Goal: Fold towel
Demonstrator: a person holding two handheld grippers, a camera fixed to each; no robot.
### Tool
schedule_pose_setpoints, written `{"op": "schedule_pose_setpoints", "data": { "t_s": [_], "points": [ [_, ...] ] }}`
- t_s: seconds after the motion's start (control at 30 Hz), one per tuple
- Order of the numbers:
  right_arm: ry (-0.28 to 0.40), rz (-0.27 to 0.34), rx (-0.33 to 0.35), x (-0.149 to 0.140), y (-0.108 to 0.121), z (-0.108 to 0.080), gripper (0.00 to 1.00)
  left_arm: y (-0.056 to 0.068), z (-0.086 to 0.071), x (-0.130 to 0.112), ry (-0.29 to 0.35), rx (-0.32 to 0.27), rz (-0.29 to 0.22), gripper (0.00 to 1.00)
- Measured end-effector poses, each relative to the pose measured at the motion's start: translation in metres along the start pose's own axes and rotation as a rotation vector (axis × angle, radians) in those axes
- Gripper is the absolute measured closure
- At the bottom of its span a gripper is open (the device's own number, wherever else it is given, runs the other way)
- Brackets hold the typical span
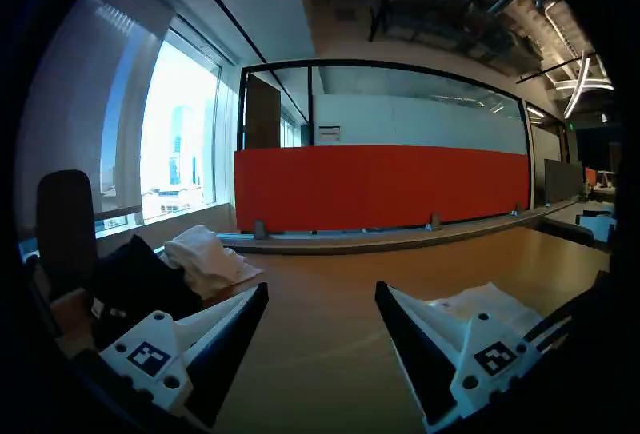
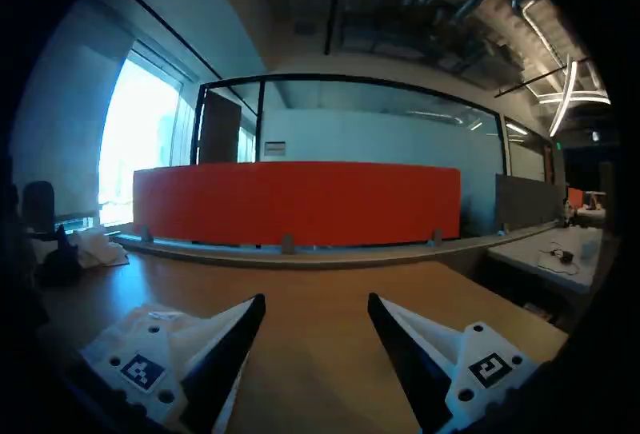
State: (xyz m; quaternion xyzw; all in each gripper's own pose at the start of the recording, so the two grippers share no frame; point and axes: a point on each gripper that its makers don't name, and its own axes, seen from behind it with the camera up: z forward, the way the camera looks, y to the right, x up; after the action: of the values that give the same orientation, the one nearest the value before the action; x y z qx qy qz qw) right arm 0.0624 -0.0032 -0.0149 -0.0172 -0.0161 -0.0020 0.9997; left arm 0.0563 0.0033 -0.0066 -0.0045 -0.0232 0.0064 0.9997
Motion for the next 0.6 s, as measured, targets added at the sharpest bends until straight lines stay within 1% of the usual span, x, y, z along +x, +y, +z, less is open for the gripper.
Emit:
{"op": "schedule_pose_setpoints", "data": {
  "t_s": [0.17, 0.3, 0.47, 0.6],
  "points": [
    [-0.012, 0.01, 0.003, 0.032, -0.005, -0.007, 0.01, 0.002, -0.009, 0.041, -0.004, -0.008, -0.02, 0.01],
    [-0.014, 0.012, 0.011, 0.054, -0.01, -0.011, 0.01, 0.001, -0.014, 0.068, -0.013, -0.012, -0.014, 0.0],
    [-0.028, 0.01, 0.027, 0.075, -0.015, -0.013, 0.01, 0.001, -0.017, 0.086, -0.043, -0.026, -0.005, 0.01],
    [-0.046, -0.01, 0.06, 0.084, -0.022, -0.014, 0.01, 0.007, -0.018, 0.092, -0.072, -0.061, 0.009, 0.01]
  ]
}}
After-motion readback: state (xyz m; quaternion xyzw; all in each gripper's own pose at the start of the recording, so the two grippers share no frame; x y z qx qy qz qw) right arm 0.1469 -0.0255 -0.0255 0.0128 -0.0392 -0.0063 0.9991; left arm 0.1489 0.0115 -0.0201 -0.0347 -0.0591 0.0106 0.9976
